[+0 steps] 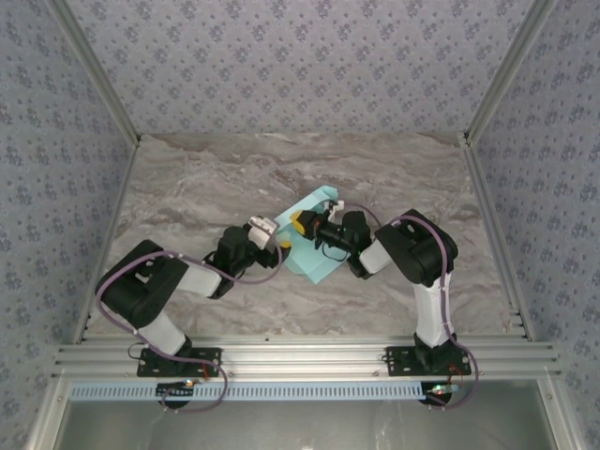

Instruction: Fold the paper box

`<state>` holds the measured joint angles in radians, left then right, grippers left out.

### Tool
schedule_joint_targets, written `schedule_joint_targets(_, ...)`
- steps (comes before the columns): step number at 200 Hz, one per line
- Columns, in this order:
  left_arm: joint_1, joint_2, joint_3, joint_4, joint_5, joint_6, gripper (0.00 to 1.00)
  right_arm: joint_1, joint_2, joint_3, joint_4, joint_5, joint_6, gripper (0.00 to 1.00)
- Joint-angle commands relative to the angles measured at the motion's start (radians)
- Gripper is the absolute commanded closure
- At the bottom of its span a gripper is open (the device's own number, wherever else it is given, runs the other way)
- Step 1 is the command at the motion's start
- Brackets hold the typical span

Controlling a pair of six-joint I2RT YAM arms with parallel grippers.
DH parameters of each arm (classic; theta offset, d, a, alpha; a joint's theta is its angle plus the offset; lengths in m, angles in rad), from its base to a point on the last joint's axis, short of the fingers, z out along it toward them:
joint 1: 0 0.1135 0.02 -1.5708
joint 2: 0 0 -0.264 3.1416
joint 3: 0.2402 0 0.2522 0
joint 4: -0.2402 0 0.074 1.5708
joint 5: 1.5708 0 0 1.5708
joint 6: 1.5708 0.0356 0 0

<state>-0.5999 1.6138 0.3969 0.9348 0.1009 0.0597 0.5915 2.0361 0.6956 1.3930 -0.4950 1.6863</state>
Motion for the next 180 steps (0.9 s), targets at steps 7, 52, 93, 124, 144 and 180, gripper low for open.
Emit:
schedule_joint_targets(7,0.004,-0.076,-0.04,0.095,0.112,0.012,0.01,-0.004,0.002,-0.016,-0.031,-0.087,-0.002,1.0)
schedule_joint_targets(52,0.011,-0.069,-0.091,0.145,0.196,-0.001,0.01,-0.013,-0.005,-0.007,-0.046,-0.128,-0.015,1.0)
schedule_joint_targets(93,0.018,-0.137,-0.133,0.082,0.211,0.056,0.01,-0.025,-0.008,-0.015,-0.046,-0.176,-0.02,1.0)
schedule_joint_targets(124,0.026,-0.137,-0.121,0.057,0.233,0.083,0.04,-0.025,-0.006,-0.016,-0.046,-0.182,-0.025,1.0)
schedule_joint_targets(144,0.027,-0.098,-0.097,0.067,0.252,0.08,0.15,-0.021,-0.008,-0.012,-0.052,-0.177,-0.022,1.0)
schedule_joint_targets(180,0.025,-0.005,-0.054,0.123,0.255,0.045,0.29,-0.008,-0.018,-0.005,-0.058,-0.172,-0.017,1.0)
